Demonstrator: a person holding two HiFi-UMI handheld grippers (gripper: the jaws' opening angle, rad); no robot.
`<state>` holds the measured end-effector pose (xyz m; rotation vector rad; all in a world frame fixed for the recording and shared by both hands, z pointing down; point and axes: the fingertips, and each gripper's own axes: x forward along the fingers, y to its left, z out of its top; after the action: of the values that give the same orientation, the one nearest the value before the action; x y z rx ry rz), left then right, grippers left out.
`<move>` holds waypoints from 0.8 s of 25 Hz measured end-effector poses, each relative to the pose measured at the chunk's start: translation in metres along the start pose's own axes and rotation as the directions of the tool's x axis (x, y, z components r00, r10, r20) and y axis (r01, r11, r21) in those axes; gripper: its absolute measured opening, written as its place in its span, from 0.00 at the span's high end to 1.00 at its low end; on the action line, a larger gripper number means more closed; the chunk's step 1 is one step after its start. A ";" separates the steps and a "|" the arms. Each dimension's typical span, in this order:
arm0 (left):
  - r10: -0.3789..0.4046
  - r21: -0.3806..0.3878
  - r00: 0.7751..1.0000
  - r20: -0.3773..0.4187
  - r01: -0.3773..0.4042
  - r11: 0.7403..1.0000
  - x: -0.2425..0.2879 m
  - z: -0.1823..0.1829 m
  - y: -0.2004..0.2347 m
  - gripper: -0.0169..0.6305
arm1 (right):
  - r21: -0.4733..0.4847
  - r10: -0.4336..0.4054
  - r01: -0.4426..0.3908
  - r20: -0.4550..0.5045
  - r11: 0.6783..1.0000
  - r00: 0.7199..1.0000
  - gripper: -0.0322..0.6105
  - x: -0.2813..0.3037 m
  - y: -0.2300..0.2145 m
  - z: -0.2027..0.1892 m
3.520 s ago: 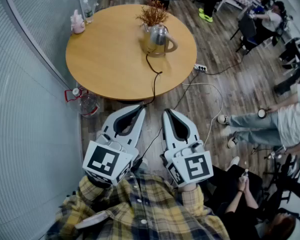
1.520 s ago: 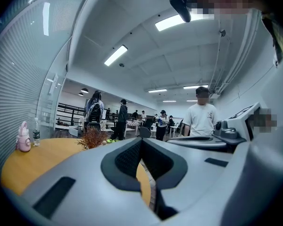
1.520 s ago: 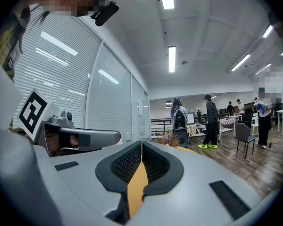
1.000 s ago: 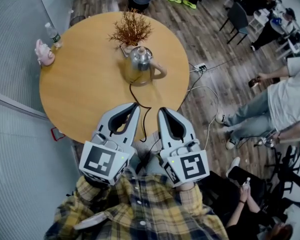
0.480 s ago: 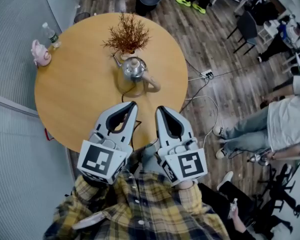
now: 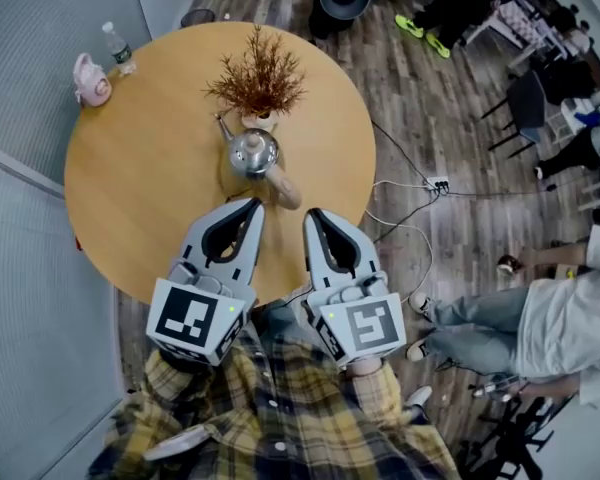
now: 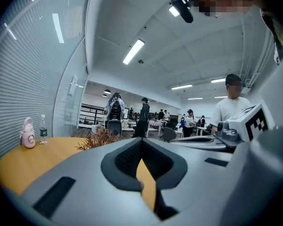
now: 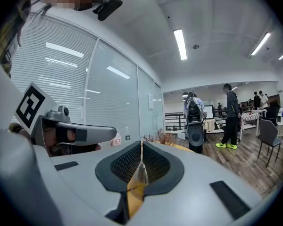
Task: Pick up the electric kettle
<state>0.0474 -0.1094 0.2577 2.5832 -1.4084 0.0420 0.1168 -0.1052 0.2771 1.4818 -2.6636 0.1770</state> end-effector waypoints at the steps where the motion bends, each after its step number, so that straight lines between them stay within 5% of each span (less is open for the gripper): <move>1: 0.014 -0.001 1.000 -0.002 -0.014 1.000 0.002 0.000 -0.001 0.97 | 0.001 0.012 -0.012 -0.004 1.000 1.000 0.90 0.001 -0.004 0.000; 9: 0.077 -0.016 0.997 -0.009 -0.077 0.997 0.017 -0.004 0.001 0.97 | 0.021 0.061 -0.060 -0.025 0.998 0.998 0.90 0.013 -0.019 -0.009; 20: 0.096 -0.025 0.995 -0.022 -0.097 0.995 0.029 -0.007 0.037 0.97 | 0.021 -0.004 0.004 -0.027 1.000 1.000 0.90 0.048 -0.026 -0.022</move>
<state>0.0326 -0.1515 0.2745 2.4854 -1.5152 0.0643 0.1142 -0.1556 0.3067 1.4795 -2.6458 0.2240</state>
